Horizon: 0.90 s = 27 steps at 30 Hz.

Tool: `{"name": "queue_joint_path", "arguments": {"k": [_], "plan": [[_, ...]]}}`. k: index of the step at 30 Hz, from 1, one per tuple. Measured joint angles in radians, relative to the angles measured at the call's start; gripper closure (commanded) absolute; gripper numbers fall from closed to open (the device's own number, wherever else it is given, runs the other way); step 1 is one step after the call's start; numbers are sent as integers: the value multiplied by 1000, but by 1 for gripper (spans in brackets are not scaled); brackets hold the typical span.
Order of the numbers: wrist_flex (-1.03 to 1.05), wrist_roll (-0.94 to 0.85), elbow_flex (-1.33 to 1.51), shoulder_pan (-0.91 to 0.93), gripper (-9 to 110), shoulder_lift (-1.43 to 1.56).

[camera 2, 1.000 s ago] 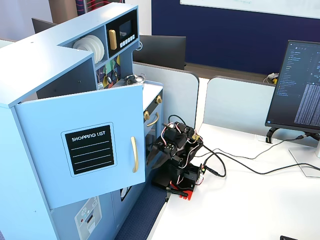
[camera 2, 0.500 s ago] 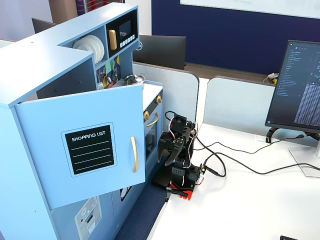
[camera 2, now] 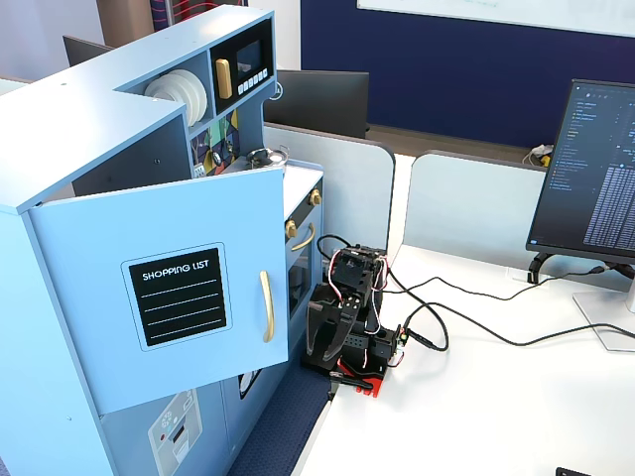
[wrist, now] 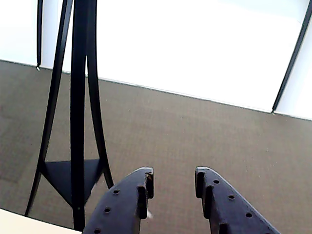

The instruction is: Close the left cabinet door

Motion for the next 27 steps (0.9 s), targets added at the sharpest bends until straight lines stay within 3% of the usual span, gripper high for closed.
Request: {"name": "queue_joint_path", "arguments": {"k": [17,27], "plan": [[-9,21,-6,311,102,-2],[78,130,-6,709,102,14]]}}
